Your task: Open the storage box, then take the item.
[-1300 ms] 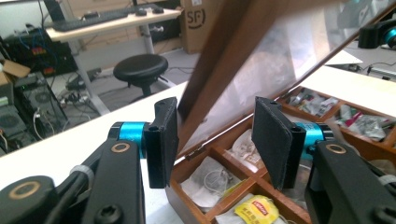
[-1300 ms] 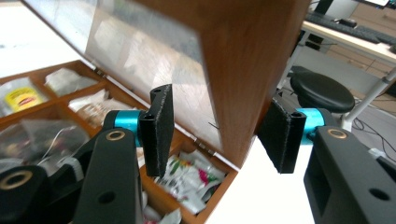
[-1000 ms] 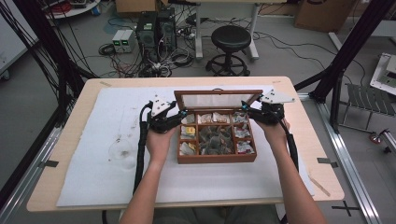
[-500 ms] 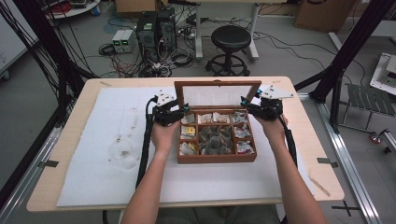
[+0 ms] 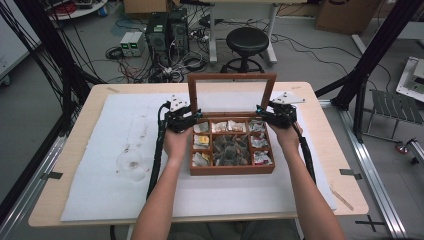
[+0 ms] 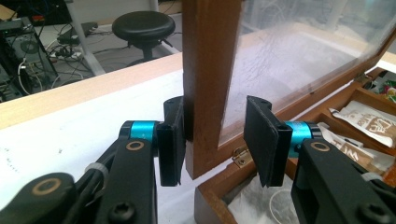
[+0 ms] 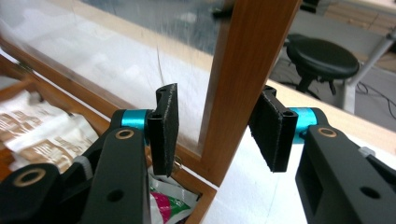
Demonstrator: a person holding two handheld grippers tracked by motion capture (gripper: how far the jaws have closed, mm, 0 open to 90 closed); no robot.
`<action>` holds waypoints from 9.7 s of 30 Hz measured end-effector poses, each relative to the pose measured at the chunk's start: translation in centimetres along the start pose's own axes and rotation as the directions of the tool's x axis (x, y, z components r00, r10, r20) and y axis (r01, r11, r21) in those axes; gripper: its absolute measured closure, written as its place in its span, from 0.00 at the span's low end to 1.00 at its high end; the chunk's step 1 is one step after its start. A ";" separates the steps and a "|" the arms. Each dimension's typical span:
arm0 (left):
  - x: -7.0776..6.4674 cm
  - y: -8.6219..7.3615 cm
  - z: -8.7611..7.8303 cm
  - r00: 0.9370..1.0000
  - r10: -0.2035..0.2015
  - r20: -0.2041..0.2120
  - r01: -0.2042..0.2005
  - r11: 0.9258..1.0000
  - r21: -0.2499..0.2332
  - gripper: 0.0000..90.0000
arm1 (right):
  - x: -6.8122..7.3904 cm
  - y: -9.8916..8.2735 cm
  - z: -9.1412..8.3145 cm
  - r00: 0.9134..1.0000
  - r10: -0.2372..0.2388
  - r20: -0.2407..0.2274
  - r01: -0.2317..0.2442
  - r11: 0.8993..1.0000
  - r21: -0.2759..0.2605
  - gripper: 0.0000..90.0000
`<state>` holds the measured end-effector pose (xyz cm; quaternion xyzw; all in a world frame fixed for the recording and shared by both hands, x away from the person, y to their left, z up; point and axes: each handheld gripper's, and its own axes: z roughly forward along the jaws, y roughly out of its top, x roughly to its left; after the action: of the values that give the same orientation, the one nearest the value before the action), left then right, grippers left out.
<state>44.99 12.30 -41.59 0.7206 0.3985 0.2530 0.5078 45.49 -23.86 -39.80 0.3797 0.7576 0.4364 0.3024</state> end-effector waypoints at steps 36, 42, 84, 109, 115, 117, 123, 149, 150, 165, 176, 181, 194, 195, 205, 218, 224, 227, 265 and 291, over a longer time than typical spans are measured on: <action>4.5 -2.7 4.0 0.871 -0.470 0.145 0.462 0.883 0.085 0.61 | -1.4 -2.5 3.5 0.990 0.135 -0.032 -0.132 0.989 0.068 0.65; 4.5 -2.8 4.2 0.848 -0.511 0.140 0.502 0.860 0.097 0.61 | -1.3 -2.6 3.6 0.990 0.137 -0.016 -0.135 0.988 0.070 0.61; -1.0 1.3 -1.5 0.982 -0.191 0.003 0.191 0.981 0.032 0.36 | 1.4 -0.4 -4.9 0.993 0.102 -0.057 -0.102 0.995 0.003 0.33; -7.0 -2.3 -11.2 0.987 0.053 0.154 -0.042 0.996 -0.074 0.25 | 4.3 -2.4 -11.5 0.991 0.100 -0.090 -0.108 0.990 -0.086 0.28; -7.1 -3.3 -12.9 0.988 0.068 0.138 -0.054 0.994 -0.098 0.25 | 4.4 -3.0 -12.5 0.989 0.113 -0.091 -0.121 0.990 -0.079 0.25; -7.0 -3.4 -13.1 0.987 0.067 0.144 -0.053 0.993 -0.103 0.25 | 4.4 -3.1 -12.5 0.990 0.111 -0.091 -0.118 0.990 -0.074 0.25; -6.7 -3.4 -13.5 0.988 0.052 0.146 -0.037 0.994 -0.100 0.25 | 4.6 -3.1 -13.4 0.992 0.101 -0.069 -0.107 0.991 -0.086 0.25; -6.4 -4.1 -13.5 0.989 0.038 0.144 -0.029 0.998 -0.060 0.25 | 5.9 -2.8 -13.4 0.992 0.096 -0.086 -0.103 0.991 -0.084 0.25; -6.4 -4.1 -13.4 0.989 0.034 0.144 -0.026 0.998 -0.056 0.25 | 6.4 -2.5 -12.9 0.990 0.088 -0.107 -0.097 0.992 -0.082 0.25; -7.2 -5.7 -13.3 0.975 0.039 0.217 -0.040 0.999 0.000 0.35 | 9.6 -0.2 -8.3 0.944 0.020 -0.330 -0.040 0.998 -0.056 0.47; -6.9 -5.9 -11.2 0.969 0.012 0.247 -0.027 0.998 0.056 0.59 | 8.0 -0.7 -10.2 0.962 0.037 -0.271 -0.050 0.998 -0.043 0.40; -7.0 -5.8 -10.7 0.973 -0.008 0.233 -0.014 0.995 0.094 0.61 | 6.7 -1.3 -11.7 0.965 0.066 -0.254 -0.089 0.993 -0.079 0.40; -7.6 -5.4 -9.8 0.974 0.028 0.227 -0.068 0.983 0.170 0.74 | 5.5 -1.8 -13.4 0.966 0.071 -0.248 -0.103 0.988 -0.118 0.39; -7.6 -5.4 -9.8 0.973 0.028 0.228 -0.069 0.982 0.174 0.74 | 5.5 -1.8 -13.4 0.966 0.071 -0.248 -0.103 0.988 -0.118 0.39; -7.5 -5.0 -10.5 0.966 0.009 0.259 -0.032 0.996 0.086 0.99 | 5.0 -1.9 -14.0 0.972 0.071 -0.225 -0.104 0.985 -0.136 0.39; -6.2 -3.8 -12.8 0.950 -0.054 0.307 0.084 0.993 -0.086 0.99 | 4.6 -2.2 -14.1 0.973 0.081 -0.217 -0.113 0.984 -0.138 0.39; -5.5 -2.3 -14.6 0.946 -0.063 0.317 0.121 0.979 -0.165 0.99 | 4.7 -2.2 -14.0 0.972 0.086 -0.216 -0.117 0.984 -0.134 0.40; -5.0 -1.7 -15.7 0.945 -0.080 0.317 0.147 0.970 -0.192 0.99 | 4.7 -2.3 -14.0 0.973 0.086 -0.216 -0.116 0.984 -0.133 0.40; 2.1 -4.3 -28.8 0.995 -0.089 -0.044 0.078 0.975 -0.207 0.99 | 4.4 -2.8 -13.9 0.974 0.103 -0.204 -0.129 0.985 -0.117 0.40; 2.7 -6.6 -26.8 0.986 -0.107 -0.128 0.089 0.986 -0.139 0.94 | 4.5 -3.0 -13.7 0.973 0.104 -0.206 -0.129 0.986 -0.109 0.40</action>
<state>23.75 29.82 -38.32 0.6459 0.4493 0.3017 0.5384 31.35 -26.97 -37.02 0.3587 0.7324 0.5347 0.2213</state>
